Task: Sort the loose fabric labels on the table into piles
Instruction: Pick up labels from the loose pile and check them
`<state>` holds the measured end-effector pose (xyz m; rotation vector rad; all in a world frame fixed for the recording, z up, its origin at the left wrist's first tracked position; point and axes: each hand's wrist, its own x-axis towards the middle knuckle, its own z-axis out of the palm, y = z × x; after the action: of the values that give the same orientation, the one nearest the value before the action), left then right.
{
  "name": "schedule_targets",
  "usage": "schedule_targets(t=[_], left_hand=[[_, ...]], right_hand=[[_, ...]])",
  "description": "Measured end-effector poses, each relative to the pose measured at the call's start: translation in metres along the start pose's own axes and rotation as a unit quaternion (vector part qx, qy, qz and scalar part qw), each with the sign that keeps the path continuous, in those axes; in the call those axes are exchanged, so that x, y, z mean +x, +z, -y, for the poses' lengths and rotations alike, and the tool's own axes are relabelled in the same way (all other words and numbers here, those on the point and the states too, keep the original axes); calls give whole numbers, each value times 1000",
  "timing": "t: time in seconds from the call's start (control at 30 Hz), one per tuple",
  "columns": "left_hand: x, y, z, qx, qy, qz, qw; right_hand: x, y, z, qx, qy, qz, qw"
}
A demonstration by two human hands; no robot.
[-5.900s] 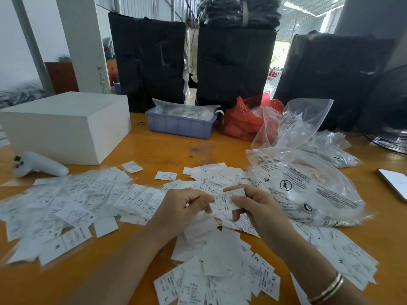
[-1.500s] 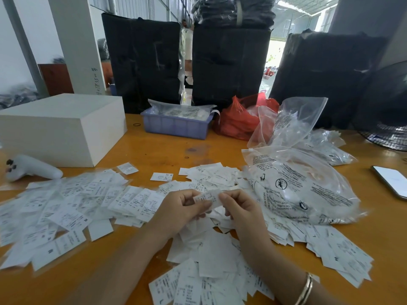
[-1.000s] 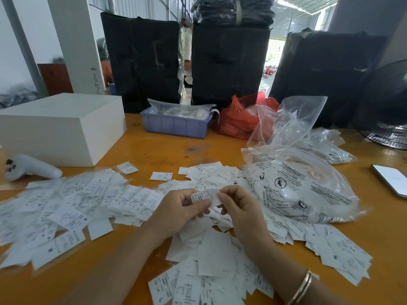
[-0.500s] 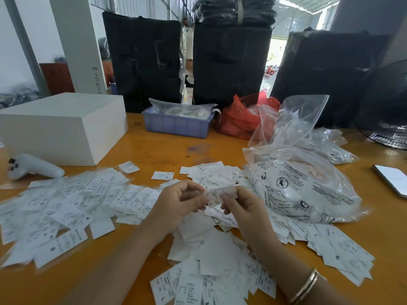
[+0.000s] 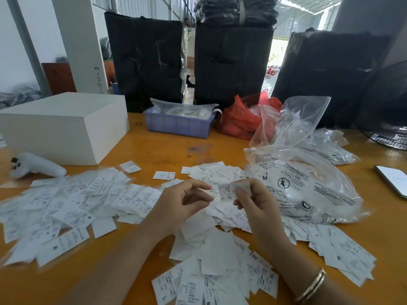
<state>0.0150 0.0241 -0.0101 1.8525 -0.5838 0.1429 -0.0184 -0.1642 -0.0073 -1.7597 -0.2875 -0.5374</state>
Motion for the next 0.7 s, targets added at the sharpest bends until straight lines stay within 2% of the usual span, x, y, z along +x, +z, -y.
schedule_targets(t=[0.13,0.3,0.37,0.6,0.7], left_hand=[[0,-1,0,47,26,-15,998],[1,0,0,23,24,-23,999],[1,1,-2,27,30,-21,999],[0,4,-4,33,35,-19,999],[0,4,-5,33,42,-27,998]], right_hand=[[2,-2,3,-94,-67,25,993],[1,3,3,10,22,-11,1000],[2,5,6,21,39,-14,999],[1,6,11,-9,12,13,1000],[-1,8,12,-52,-22,-1,998]])
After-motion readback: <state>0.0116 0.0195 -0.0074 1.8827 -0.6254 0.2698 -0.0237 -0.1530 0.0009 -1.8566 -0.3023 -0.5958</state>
